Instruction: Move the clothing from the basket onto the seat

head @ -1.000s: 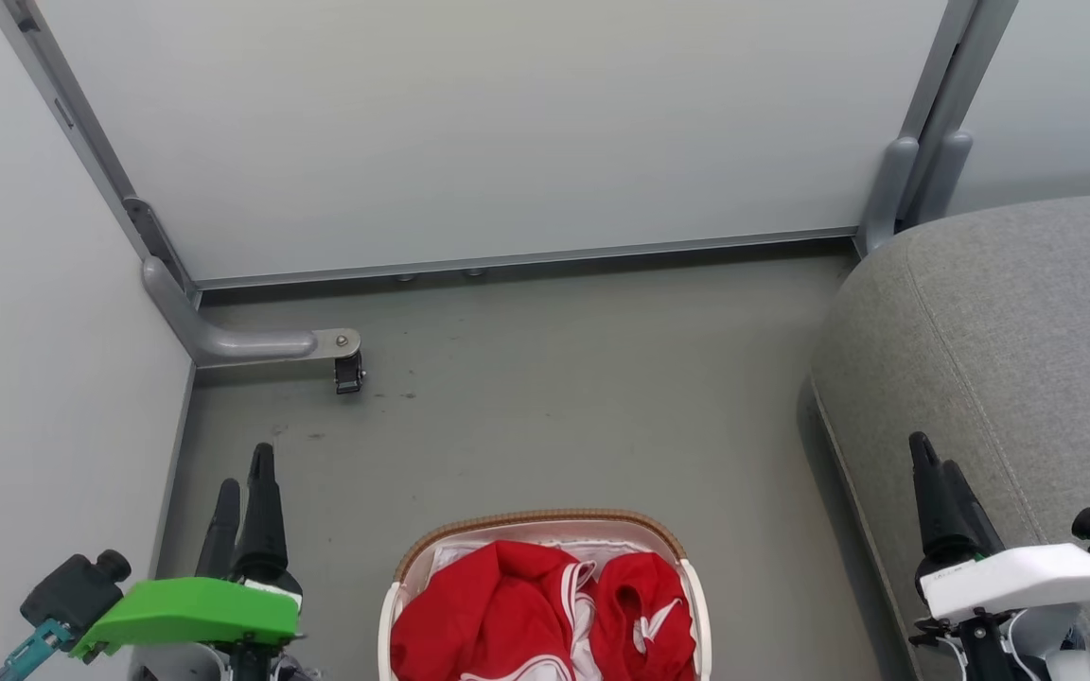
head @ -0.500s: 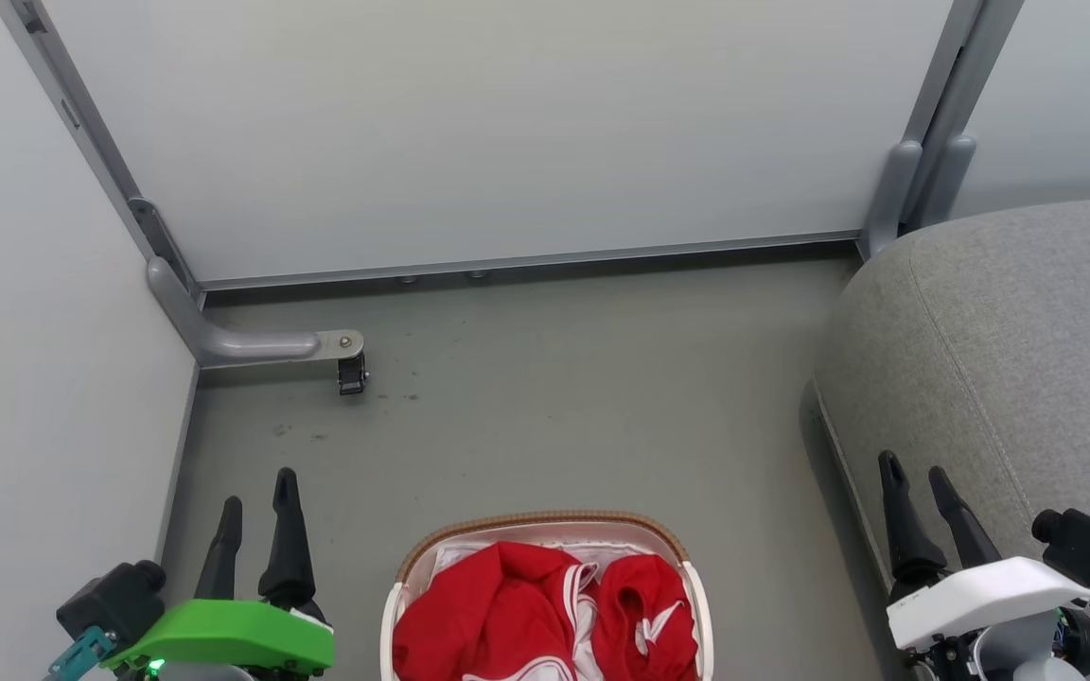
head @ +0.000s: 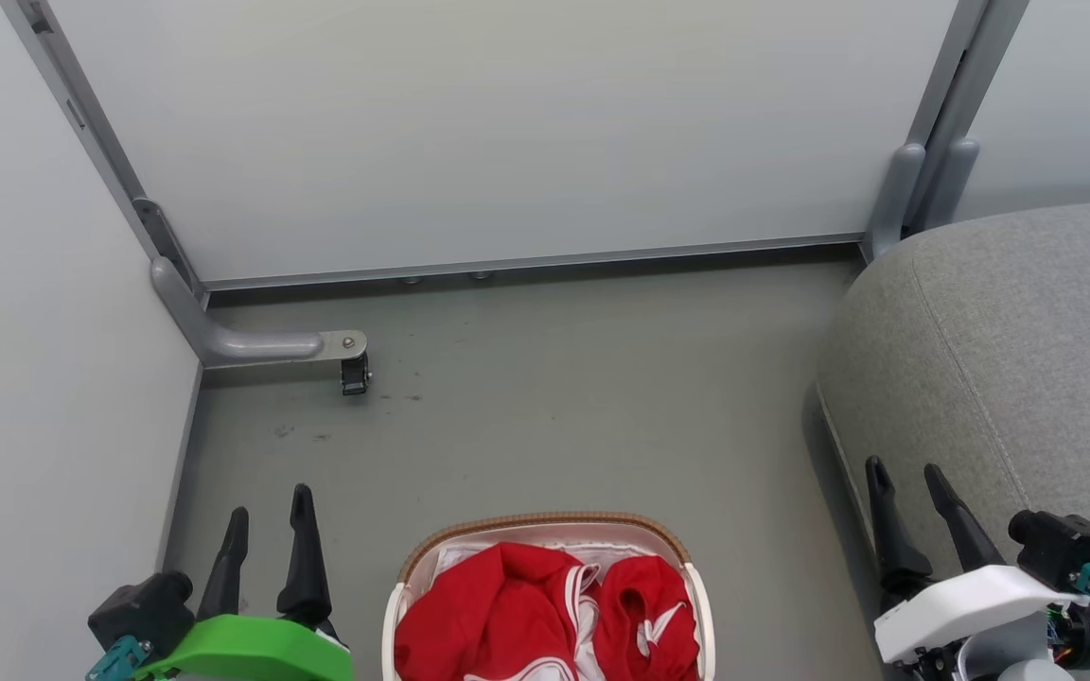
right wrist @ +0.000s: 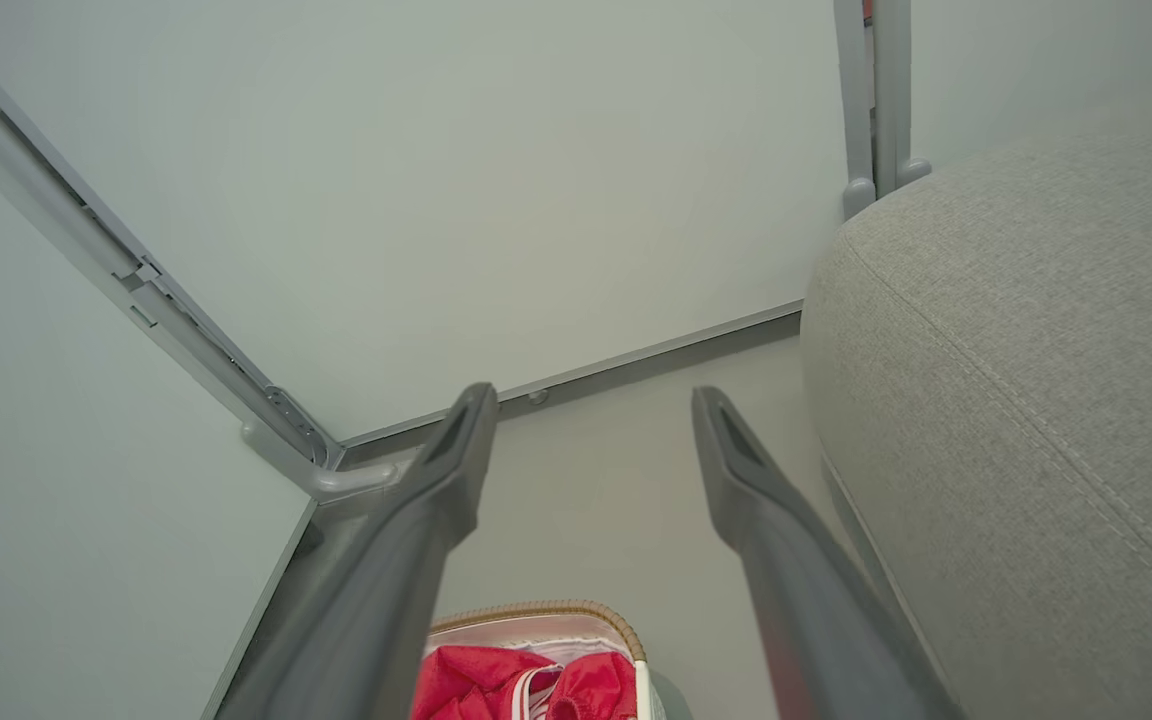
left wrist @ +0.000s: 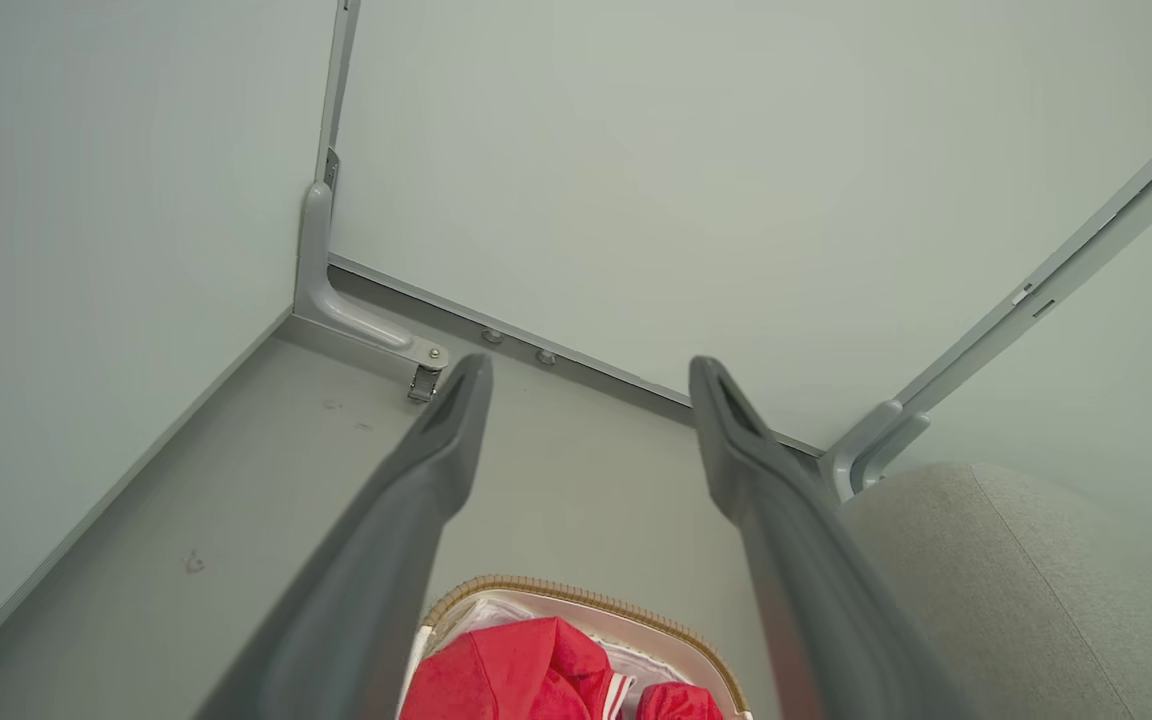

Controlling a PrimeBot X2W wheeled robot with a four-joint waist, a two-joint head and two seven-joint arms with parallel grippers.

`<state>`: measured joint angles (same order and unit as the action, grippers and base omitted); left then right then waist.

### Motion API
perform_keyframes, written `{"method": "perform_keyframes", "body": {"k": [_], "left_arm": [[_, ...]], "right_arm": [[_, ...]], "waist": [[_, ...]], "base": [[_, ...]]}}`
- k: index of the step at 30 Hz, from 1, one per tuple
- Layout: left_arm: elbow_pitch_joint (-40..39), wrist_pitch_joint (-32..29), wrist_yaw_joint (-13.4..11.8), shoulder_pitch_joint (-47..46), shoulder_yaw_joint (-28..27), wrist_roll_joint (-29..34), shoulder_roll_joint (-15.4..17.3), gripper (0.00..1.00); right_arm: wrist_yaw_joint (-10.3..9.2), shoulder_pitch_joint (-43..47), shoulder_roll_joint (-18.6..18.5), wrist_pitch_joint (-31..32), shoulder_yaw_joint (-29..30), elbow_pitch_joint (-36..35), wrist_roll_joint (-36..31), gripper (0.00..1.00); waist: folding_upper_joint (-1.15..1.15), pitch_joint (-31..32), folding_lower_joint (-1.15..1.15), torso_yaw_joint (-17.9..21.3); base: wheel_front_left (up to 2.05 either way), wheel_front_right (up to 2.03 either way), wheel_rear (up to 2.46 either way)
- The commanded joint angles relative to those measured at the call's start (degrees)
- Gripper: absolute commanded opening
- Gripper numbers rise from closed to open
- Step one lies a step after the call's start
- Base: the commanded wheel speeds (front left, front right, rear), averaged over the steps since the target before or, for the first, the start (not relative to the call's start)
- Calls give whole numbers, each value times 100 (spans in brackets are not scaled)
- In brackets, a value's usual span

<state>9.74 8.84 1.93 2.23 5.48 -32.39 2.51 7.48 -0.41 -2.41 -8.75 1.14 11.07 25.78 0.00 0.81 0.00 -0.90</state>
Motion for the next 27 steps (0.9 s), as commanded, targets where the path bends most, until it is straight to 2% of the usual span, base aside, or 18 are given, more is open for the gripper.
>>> {"method": "perform_keyframes", "body": {"k": [1,27], "left_arm": [[-19,61,-28,33,16,153,42,100],[238,394,-184,189,158,1281,49,100]], "right_arm": [[1,51,-41,-67,-12,-39,-182,100],[2,134,-52,-403,-91,25,-1563,100]], "waist": [[0,2,0,-3],[0,29,0,-32]], "base": [[0,0,0],[0,0,0]]}}
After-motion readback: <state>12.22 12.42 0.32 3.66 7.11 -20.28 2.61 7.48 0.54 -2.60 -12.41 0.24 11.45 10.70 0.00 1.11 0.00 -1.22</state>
